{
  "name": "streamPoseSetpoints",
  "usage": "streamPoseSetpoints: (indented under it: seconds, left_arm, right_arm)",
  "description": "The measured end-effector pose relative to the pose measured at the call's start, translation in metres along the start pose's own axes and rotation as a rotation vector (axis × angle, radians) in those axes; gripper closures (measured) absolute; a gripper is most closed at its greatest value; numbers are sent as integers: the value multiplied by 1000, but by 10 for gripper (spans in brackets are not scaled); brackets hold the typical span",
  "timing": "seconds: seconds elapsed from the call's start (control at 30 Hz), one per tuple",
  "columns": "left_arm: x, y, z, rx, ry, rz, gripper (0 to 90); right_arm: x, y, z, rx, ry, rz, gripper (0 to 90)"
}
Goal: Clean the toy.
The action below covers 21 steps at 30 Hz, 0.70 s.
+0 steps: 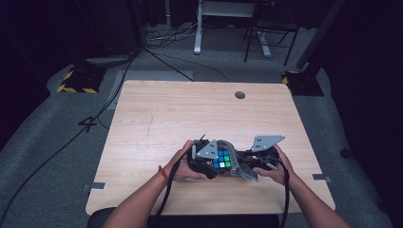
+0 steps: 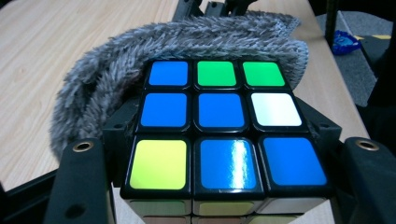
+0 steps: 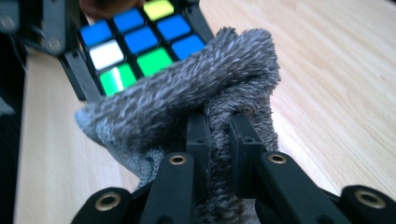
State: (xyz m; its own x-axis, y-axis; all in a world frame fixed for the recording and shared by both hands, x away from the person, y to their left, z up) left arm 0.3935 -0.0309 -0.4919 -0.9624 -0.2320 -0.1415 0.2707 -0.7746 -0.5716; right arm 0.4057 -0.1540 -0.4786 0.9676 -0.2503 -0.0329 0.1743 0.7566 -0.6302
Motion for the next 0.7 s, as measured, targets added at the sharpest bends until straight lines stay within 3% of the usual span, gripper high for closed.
streamPoseSetpoints:
  seconds: [0.1,0.2,0.37,0.53,0.7]
  left_arm:
    - [0,8,-9,-32,1,-7,335]
    - [-1,15,-15,-44,-13,-24,334]
    - [-1,21,-23,-68,-17,-31,334]
    - [-4,25,-32,-94,-15,-24,334]
    - [-4,27,-37,-111,-16,-26,334]
  right_arm:
    - [8,4,-12,-67,-3,-22,805]
    - [15,7,-22,-82,21,-5,805]
    - [28,11,-34,-124,28,-40,803]
    - [34,11,-42,-171,29,-60,798]
    - [34,13,-47,-197,31,-48,794]
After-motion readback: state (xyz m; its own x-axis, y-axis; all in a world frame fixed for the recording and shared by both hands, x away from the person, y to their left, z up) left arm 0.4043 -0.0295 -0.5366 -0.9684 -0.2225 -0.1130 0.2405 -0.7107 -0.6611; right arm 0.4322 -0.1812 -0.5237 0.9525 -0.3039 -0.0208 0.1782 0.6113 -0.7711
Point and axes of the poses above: each handheld gripper's, and its own axes: y roughly forward along the jaws, z roughly out of its top, x roughly to its right, the point moved 8 cm from there along y, roughly forward along the jaws, and after that the axes turned 7 degrees about z, right-handed, at the moved point
